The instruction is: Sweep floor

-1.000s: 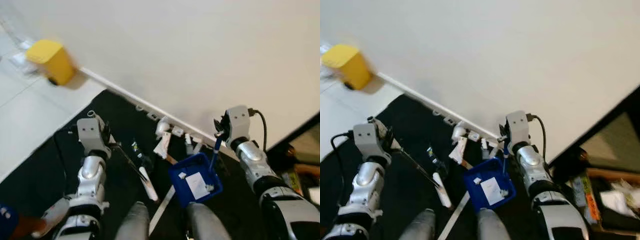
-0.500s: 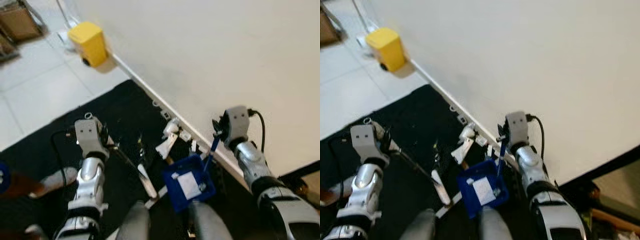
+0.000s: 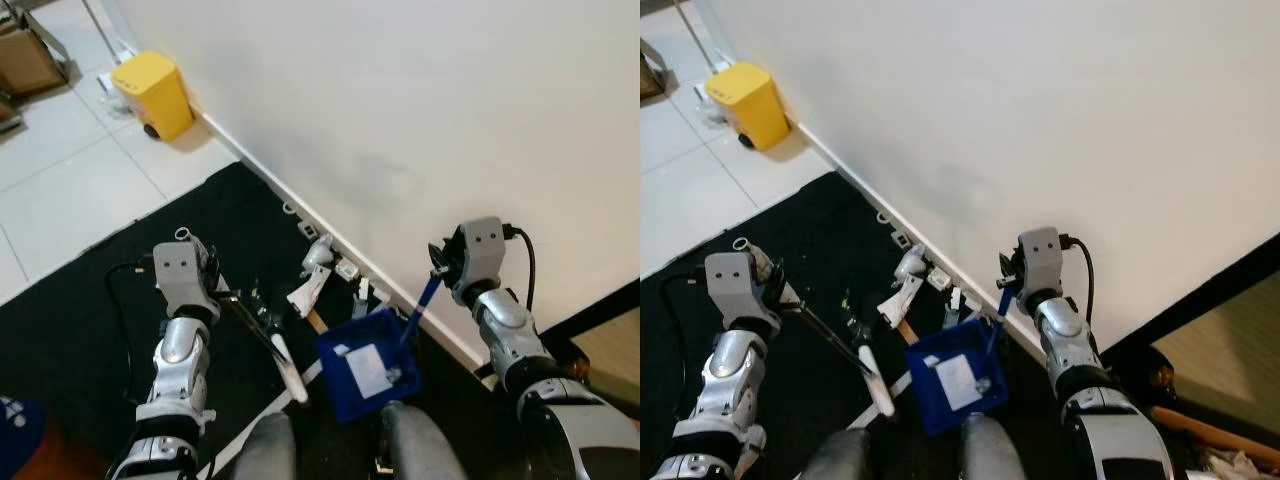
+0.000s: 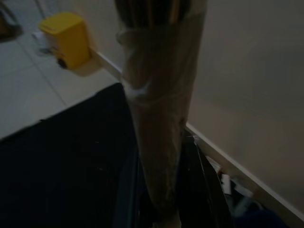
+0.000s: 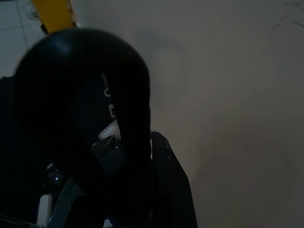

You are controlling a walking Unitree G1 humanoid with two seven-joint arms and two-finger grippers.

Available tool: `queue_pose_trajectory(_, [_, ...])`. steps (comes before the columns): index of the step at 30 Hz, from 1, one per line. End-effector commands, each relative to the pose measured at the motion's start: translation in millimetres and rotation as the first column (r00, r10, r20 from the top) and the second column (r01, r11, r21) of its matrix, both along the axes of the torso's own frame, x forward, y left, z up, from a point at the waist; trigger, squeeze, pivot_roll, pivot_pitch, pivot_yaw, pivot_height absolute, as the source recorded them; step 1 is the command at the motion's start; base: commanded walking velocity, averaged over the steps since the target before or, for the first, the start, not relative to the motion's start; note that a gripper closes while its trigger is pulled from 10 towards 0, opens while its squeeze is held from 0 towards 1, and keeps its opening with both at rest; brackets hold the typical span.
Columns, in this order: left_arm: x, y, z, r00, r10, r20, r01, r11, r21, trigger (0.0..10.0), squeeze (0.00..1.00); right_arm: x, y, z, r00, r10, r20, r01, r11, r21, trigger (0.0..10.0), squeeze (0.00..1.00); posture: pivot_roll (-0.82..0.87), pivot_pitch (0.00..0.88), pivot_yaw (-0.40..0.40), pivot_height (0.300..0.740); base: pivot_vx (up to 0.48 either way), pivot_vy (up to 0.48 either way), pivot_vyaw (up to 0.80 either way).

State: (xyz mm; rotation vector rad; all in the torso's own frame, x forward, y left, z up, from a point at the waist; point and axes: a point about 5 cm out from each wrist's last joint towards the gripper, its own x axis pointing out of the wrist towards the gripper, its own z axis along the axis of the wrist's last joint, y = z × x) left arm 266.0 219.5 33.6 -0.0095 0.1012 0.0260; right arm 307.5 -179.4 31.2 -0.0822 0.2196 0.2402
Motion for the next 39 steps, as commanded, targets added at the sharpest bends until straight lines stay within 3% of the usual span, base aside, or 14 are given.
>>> queue_pose_trajectory(1, [-2.9,1.7,-2,1.000,0.012,-0.006,-0.012,1.000,-0.016,10.0,0.00,-0.2,5.5,0,1.000,0.017,0.006,-0.017,1.000,0.012,10.0,0.00,0.07,0.057,-0.017,0.740,0.000,0.000,0.00])
queue_pose_trajectory(12, [-4.4,2.8,-5,0.999,0.014,-0.038,-0.014,1.000,0.007,10.0,0.00,-2.5,3.5,-5,1.000,-0.005,-0.027,0.006,1.000,0.012,10.0,0.00,0.07,0.061,-0.019,0.740,0.000,0.000,0.00])
queue_pose_trajectory(15, [-4.0,1.2,-1,0.999,-0.030,-0.028,0.031,0.999,0.024,10.0,0.00,-3.6,-9.5,-6,0.994,-0.094,-0.056,0.098,0.991,0.089,10.0,0.00,0.06,0.062,-0.025,0.740,0.000,0.000,0.00])
queue_pose_trajectory(21, [-3.5,1.3,9,0.995,-0.099,-0.015,0.099,0.992,0.072,10.0,0.00,-2.3,-23.2,-2,0.988,-0.140,-0.065,0.149,0.975,0.167,10.0,0.00,0.06,0.067,-0.024,0.740,0.000,0.000,0.00])
queue_pose_trajectory(24, [3.4,9.4,30,0.992,-0.119,0.035,0.114,0.987,0.115,10.0,0.00,0.4,-49.0,6,0.975,-0.213,-0.067,0.221,0.963,0.152,10.0,0.00,0.06,0.071,-0.029,0.740,0.000,0.000,0.00])
queue_pose_trajectory(28, [11.9,14.7,50,0.988,-0.128,0.088,0.116,0.984,0.135,10.0,0.00,2.7,-67.5,16,0.968,-0.246,-0.054,0.251,0.960,0.123,10.0,0.00,0.05,0.074,-0.031,0.740,0.000,0.000,0.00])
queue_pose_trajectory(31, [14.0,15.5,54,0.987,-0.131,0.096,0.117,0.983,0.140,10.0,0.00,3.2,-71.7,18,0.966,-0.252,-0.051,0.257,0.960,0.114,10.0,0.00,0.05,0.075,-0.031,0.740,0.000,0.000,0.00])
queue_pose_trajectory(36, [28.0,10.0,88,0.964,-0.214,0.159,0.179,0.962,0.207,10.0,0.00,0.9,-92.4,23,0.946,-0.321,-0.049,0.323,0.945,0.041,10.0,0.00,0.05,0.069,-0.029,0.740,0.000,0.000,0.00])
queue_pose_trajectory(39, [32.5,6.7,99,0.954,-0.248,0.171,0.207,0.952,0.224,10.0,0.00,-0.7,-96.7,21,0.929,-0.366,-0.061,0.368,0.929,0.033,10.0,0.00,0.05,0.069,-0.028,0.740,0.000,0.000,0.00])
